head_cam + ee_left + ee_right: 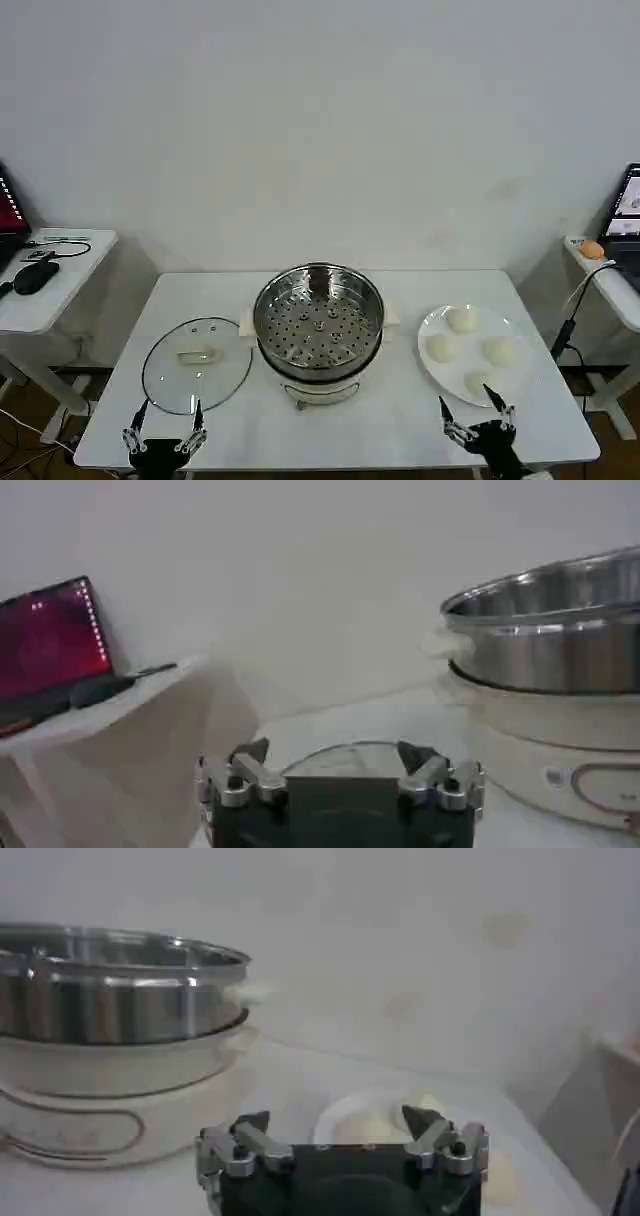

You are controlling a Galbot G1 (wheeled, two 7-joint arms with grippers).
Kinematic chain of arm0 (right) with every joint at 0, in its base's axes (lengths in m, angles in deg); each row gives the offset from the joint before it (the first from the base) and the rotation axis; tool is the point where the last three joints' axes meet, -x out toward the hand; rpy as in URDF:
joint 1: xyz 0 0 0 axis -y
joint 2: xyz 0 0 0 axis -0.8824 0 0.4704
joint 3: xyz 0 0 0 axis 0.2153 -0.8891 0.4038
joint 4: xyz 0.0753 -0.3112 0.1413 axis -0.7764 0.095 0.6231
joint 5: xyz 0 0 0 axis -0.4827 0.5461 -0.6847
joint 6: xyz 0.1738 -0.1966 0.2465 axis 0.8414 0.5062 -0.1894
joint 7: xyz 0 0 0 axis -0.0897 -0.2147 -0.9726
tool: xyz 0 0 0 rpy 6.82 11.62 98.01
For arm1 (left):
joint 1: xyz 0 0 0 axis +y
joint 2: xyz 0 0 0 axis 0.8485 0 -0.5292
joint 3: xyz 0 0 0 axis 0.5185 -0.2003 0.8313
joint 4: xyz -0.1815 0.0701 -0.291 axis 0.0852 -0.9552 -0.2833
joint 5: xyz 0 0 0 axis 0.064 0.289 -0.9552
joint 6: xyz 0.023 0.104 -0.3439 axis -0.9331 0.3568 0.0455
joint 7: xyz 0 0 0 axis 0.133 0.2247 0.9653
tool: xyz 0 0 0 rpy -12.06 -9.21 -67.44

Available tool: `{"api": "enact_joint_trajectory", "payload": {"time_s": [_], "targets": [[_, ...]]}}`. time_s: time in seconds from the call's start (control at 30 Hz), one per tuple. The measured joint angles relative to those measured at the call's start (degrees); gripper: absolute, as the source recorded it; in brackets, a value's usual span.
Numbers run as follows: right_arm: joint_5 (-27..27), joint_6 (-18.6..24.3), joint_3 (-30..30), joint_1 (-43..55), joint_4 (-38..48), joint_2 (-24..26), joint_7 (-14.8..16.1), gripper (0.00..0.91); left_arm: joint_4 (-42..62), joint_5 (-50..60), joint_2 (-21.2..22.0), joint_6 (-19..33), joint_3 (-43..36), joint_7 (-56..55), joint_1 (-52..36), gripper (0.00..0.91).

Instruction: Take steamed baozi put them in steamer then cover it.

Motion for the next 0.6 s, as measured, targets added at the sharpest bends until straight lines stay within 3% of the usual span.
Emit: {"api": "enact_joint_trajectory", "payload": {"time_s": [0.1,0.23,0.43,0.6], "targets": [[2.2,-1.7,2.1,2.0,1.3,4.3,2.0,0.907,-0.1,0.6,-0.7,-1.0,0.3,0.7,-0.4,0.907],[6.0,-3.8,4.1,5.2,4.0,11.2,6.8,0.907,-0.2,1.6,-1.1,-1.8,0.4,1.7,-0.8,0.907],[13.0,-5.5,3.7,12.7,9.8,22.7,16.9,0.907,-0.3,3.0,-1.0,-2.4,0.1,2.7,-1.3,0.907],[17.9,-5.1,-2.3,23.6,16.1,30.9,26.4,0.907,0.1,4.0,-0.7,-2.7,0.0,3.0,-1.6,0.907]]}}
